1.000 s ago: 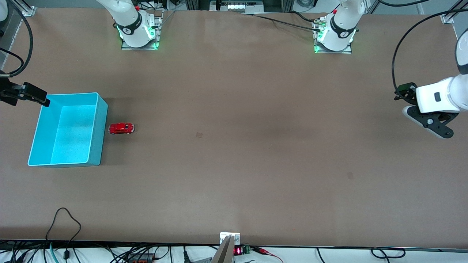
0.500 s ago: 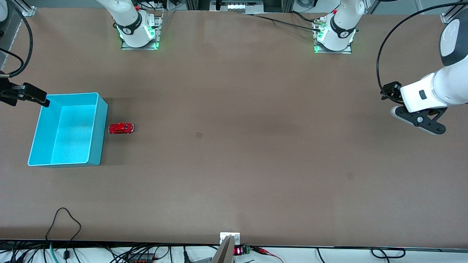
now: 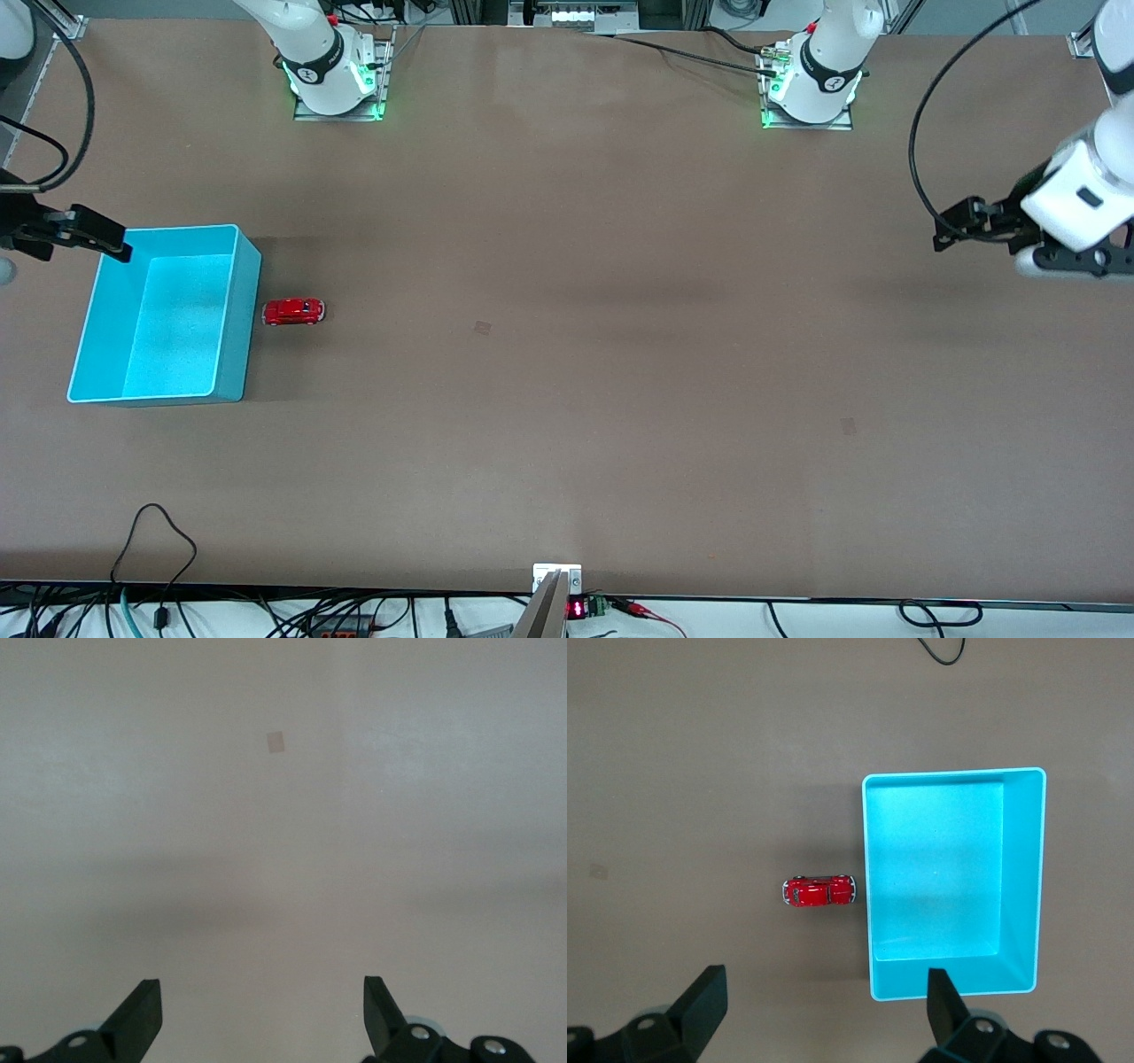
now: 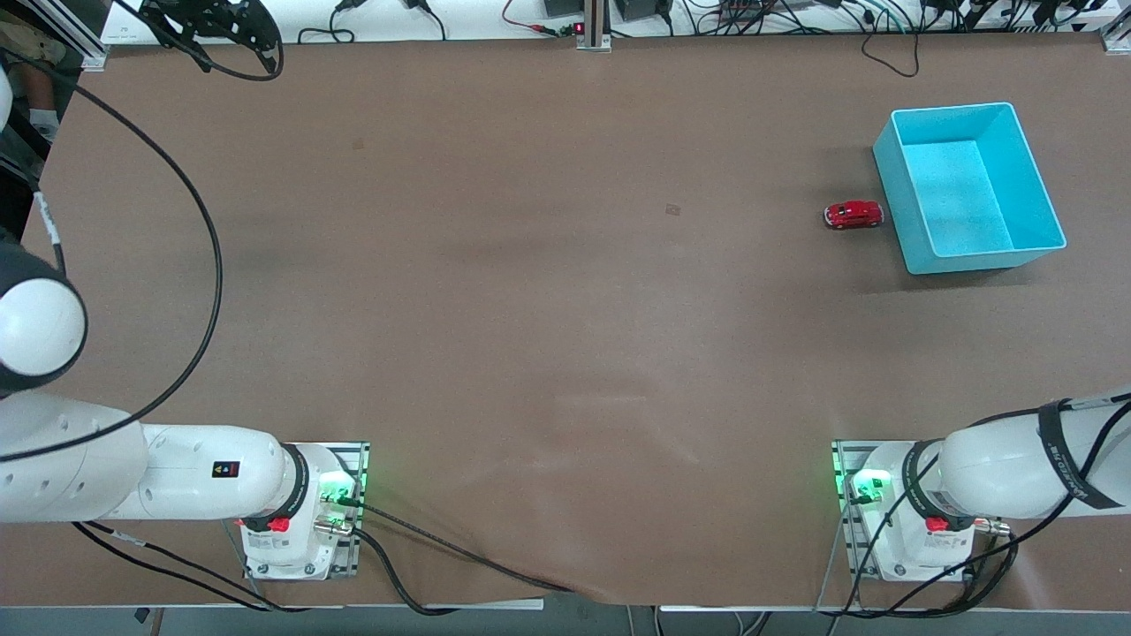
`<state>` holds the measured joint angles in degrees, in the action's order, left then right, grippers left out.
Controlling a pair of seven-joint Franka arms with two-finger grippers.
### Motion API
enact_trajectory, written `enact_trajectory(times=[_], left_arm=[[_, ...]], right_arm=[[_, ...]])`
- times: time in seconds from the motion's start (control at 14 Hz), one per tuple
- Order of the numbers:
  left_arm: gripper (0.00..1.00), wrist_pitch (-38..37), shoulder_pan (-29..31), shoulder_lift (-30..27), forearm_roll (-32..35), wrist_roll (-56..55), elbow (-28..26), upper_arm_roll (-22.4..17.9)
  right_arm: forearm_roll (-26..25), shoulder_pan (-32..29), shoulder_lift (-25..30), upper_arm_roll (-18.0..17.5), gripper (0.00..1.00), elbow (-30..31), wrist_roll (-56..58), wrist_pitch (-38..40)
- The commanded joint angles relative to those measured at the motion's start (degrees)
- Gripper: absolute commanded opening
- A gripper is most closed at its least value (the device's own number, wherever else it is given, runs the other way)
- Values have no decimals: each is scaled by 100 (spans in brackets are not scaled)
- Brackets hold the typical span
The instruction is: Wind red beetle toy and store in blue box
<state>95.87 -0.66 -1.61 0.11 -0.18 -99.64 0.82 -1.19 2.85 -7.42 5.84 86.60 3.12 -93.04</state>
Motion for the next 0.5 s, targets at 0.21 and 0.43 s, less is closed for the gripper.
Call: enact_trajectory(times=[0.21,0.43], left_arm=[[100,151,-162,-261,-20,-140,-293,-91],[100,151,-162,-261,-11,-141,-284,-91]], right_arm=[[-30,13,-232,-4,100,-2,5,-30],[101,-12,-531,-21,100,-2,57,-232]])
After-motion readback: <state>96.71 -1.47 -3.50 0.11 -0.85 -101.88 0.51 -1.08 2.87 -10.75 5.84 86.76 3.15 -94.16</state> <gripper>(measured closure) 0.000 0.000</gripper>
